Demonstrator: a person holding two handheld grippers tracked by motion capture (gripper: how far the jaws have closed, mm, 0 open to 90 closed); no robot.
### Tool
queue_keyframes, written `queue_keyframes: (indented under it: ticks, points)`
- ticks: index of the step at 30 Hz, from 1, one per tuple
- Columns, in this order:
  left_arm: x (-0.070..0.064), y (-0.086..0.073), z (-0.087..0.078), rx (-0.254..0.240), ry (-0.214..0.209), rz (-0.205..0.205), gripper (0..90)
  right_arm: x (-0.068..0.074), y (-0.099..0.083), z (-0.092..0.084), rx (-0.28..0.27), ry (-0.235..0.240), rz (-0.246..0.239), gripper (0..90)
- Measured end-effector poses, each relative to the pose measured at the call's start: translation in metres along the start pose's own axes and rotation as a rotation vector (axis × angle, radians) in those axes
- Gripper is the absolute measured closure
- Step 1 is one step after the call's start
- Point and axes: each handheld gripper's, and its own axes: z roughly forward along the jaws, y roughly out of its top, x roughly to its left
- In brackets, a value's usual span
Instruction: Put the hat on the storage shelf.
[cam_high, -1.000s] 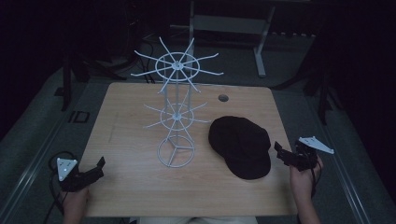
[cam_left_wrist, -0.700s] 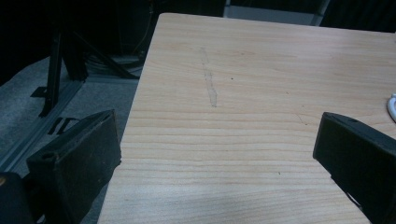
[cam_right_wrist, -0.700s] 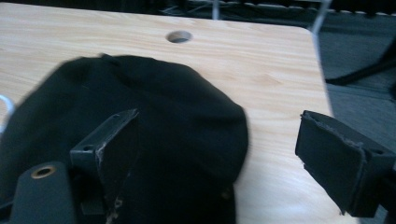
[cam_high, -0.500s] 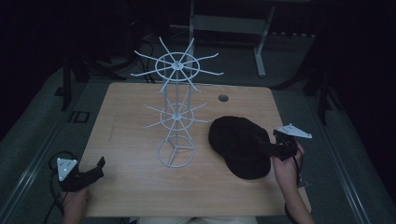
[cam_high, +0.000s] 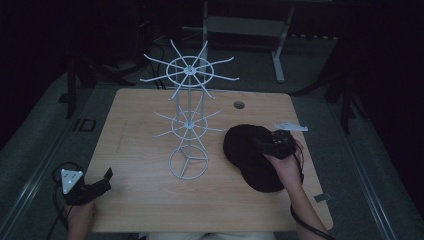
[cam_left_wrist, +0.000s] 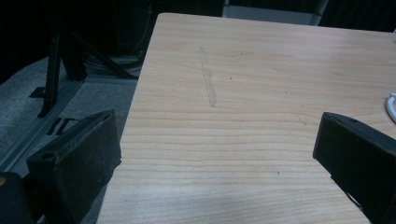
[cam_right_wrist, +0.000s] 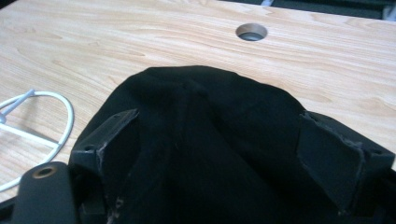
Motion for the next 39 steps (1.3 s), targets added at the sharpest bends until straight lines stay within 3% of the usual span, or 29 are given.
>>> queue_keyframes:
  ticks: [2, 9, 12, 18, 21, 25, 39]
  points:
    - [0.0, 0.0, 0.0, 0.001, -0.001, 0.0, 1.4, 0.003, 0.009, 0.013, 0.025, 0.026, -0.002, 16.6]
    - [0.0, 0.0, 0.0, 0.0, -0.002, 0.0, 1.4, 0.009, 0.015, 0.042, 0.119, 0.018, -0.023, 23.2]
    - [0.0, 0.0, 0.0, 0.0, -0.001, 0.001, 1.4, 0.009, 0.014, 0.05, 0.167, 0.011, -0.038, 32.6]
    - [0.0, 0.0, -0.001, 0.0, -0.001, 0.001, 1.4, 0.015, 0.012, 0.053, 0.232, 0.002, -0.107, 75.5]
    - [0.0, 0.0, 0.0, 0.001, 0.001, 0.0, 1.4, 0.015, 0.009, 0.048, 0.207, -0.004, -0.101, 81.2]
    - [0.0, 0.0, 0.0, 0.001, 0.001, 0.0, 1.4, 0.014, 0.01, 0.037, 0.134, -0.022, -0.103, 82.1]
    - [0.0, 0.0, -0.001, 0.001, 0.003, -0.001, 1.4, 0.0, 0.026, -0.012, -0.034, -0.037, -0.072, 83.1]
